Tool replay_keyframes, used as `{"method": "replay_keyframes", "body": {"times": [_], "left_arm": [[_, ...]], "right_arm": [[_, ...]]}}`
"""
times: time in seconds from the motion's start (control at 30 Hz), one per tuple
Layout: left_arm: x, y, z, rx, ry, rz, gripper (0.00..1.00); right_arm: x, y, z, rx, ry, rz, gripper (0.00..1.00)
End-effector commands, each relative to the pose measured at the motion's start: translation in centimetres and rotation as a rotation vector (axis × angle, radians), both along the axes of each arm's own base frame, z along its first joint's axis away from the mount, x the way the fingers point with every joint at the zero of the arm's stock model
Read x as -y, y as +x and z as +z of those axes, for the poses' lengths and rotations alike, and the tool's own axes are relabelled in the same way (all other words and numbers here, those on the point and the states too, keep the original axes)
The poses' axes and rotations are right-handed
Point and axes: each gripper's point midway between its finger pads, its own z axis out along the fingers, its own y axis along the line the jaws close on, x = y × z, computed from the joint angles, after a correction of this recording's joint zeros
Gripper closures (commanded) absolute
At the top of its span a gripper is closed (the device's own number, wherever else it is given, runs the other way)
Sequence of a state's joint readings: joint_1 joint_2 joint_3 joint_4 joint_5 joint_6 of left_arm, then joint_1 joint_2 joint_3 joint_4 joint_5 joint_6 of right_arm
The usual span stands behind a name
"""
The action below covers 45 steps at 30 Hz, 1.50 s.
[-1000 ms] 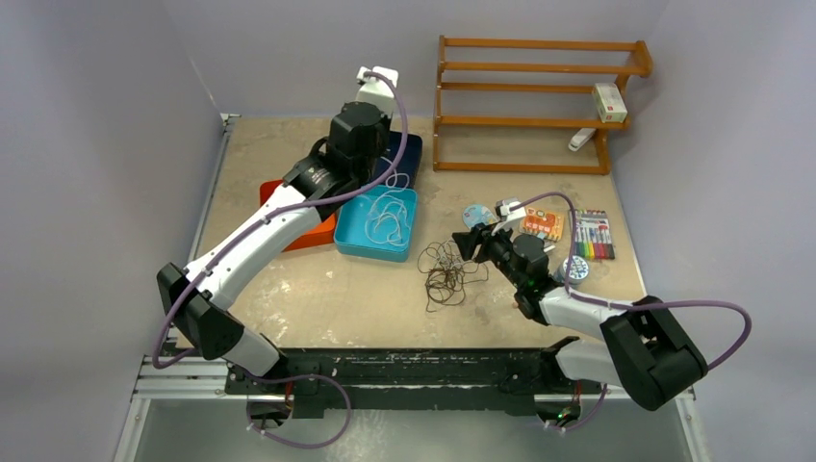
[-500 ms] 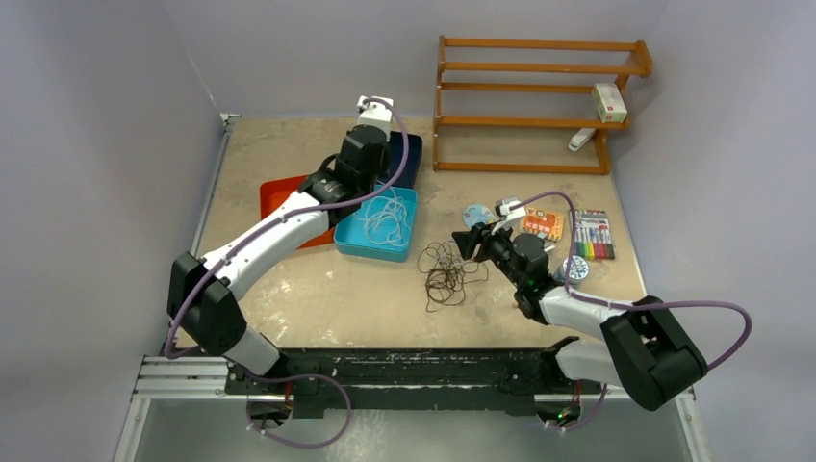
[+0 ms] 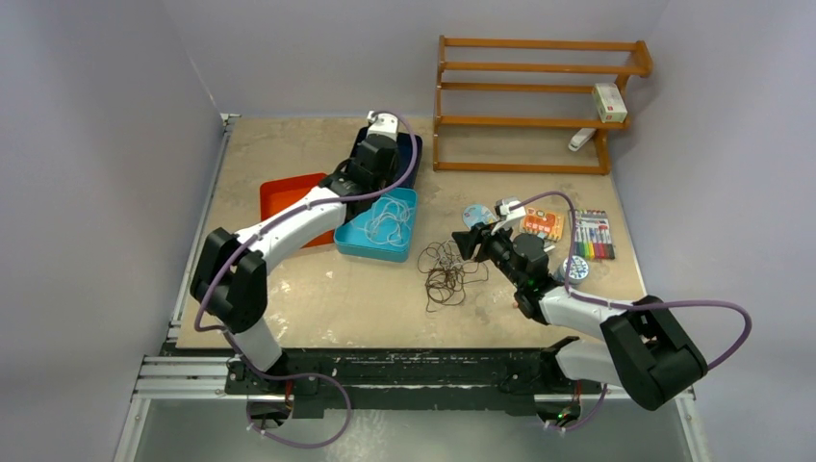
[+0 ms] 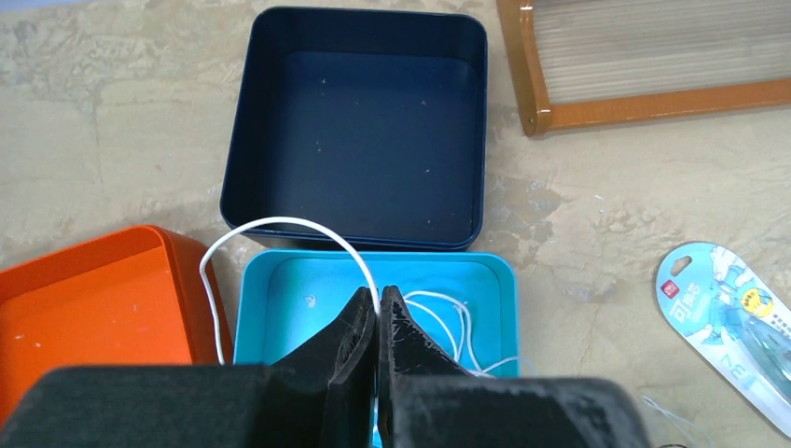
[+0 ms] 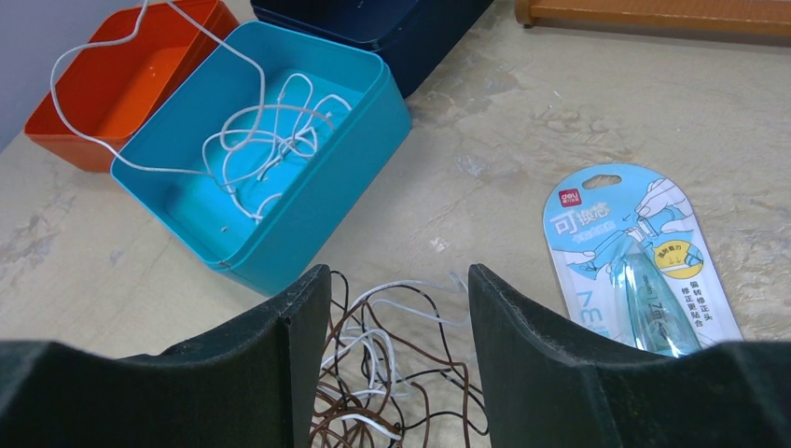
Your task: Untangle the cables
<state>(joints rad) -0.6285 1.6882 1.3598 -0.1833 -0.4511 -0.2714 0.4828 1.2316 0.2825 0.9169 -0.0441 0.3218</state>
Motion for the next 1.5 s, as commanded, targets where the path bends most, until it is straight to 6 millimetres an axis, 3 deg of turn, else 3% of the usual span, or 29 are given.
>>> {"method": "replay_keyframes", "body": {"times": [0.0,0.2,0.37,0.73,0.9,1.2,1.37,1.47], "left_arm": [[0.0,1.0,-1.5,-0.015,-0.072,0.037,1.0],[-1.7,1.7,-4.6,-0.072,-0.088,0.117,1.0],[-3.2,2.0,-5.1,-0.069,-0.056,0.175,1.0],[-0.2,1.2,-8.0,-0.172,-0.16,0.071,0.99],[-0.2,0.9,-8.1,-0.178,-0.175,0.072,0.82],[-0.6,0.8,-5.7,-0.145,-0.183,0.08,0.51],[-0.7,0.6,-4.1,-0.124,-0.194,0.073,0.44],[-0.5,0.5,-3.2,-0.123,-0.205,0.06,0.34]], "right_arm": [[-0.6,0.9,2.3,0.068,0.019,0.012,0.41],[-0.7,0.9,2.2,0.069,0.014,0.017,0.41],[-0.8,0.9,2.1,0.067,0.014,0.017,0.41],[-1.0,1.2,2.0,0.065,0.014,0.025,0.41],[-1.2,1.2,2.0,0.063,0.013,0.034,0.41],[-1.6,1.4,2.0,0.061,0.021,0.046,0.41],[-1.6,1.4,2.1,0.064,0.02,0.047,0.41],[-1.5,1.4,2.1,0.066,0.018,0.045,0.41]]}}
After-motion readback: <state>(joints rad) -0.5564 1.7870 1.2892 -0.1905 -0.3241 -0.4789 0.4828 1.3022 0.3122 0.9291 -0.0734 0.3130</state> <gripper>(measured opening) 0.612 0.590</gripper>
